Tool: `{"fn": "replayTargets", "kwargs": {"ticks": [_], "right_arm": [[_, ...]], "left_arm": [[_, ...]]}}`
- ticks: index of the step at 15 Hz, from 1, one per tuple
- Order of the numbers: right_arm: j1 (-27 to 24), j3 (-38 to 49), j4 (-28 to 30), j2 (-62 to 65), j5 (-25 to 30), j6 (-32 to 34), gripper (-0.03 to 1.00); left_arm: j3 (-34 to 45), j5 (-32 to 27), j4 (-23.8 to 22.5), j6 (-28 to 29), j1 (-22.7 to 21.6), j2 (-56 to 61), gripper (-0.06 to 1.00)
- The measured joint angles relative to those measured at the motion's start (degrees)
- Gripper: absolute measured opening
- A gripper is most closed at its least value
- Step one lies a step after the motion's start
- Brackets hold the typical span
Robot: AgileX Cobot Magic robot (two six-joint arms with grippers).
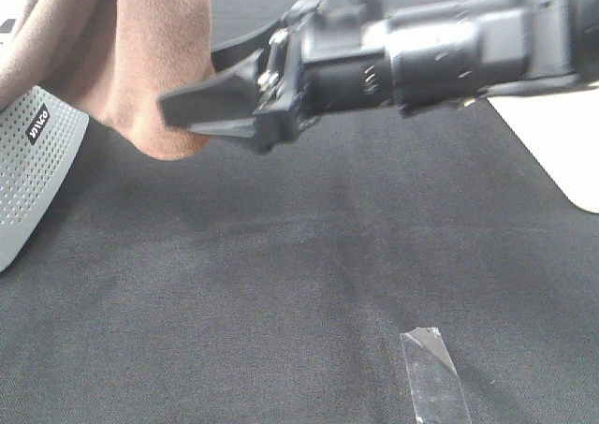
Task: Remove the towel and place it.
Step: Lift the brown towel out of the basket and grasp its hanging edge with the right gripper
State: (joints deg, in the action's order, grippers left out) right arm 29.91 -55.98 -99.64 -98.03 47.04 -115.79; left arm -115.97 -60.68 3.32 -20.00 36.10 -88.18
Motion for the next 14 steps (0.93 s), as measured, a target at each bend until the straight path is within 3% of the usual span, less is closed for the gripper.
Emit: {"fn": "replayTargets", "kwargs": {"ticks": [2,5,10,12,14], "right_arm": [[-0.23,-0.17,0.11,0.29,-1.43,0.00,0.77],[-4.76,-0.17,0.40,3.21,-2.81,0.00,0.77],[-4.58,-0.17,5.96,3.50,-0.46,-0.57,0.77],[-5.33,-0.17,11.34,4.98,-1.72,-0.06,0.77],[-7.39,-0.17,12.66,7.45,-3.72,0.52,0.77]], "left_arm": [[0.00,-3.78,-1.66,0.00,0.00,0.00,0.00],[0.00,-6.07,-3.90,0.00,0.00,0.00,0.00],[0.00,-7.10,-3.90,0.00,0.00,0.00,0.00],[0.00,-8.94,-3.90,0.00,0.00,0.00,0.00],[0.00,-9.11,-3.90,0.00,0.00,0.00,0.00]]}}
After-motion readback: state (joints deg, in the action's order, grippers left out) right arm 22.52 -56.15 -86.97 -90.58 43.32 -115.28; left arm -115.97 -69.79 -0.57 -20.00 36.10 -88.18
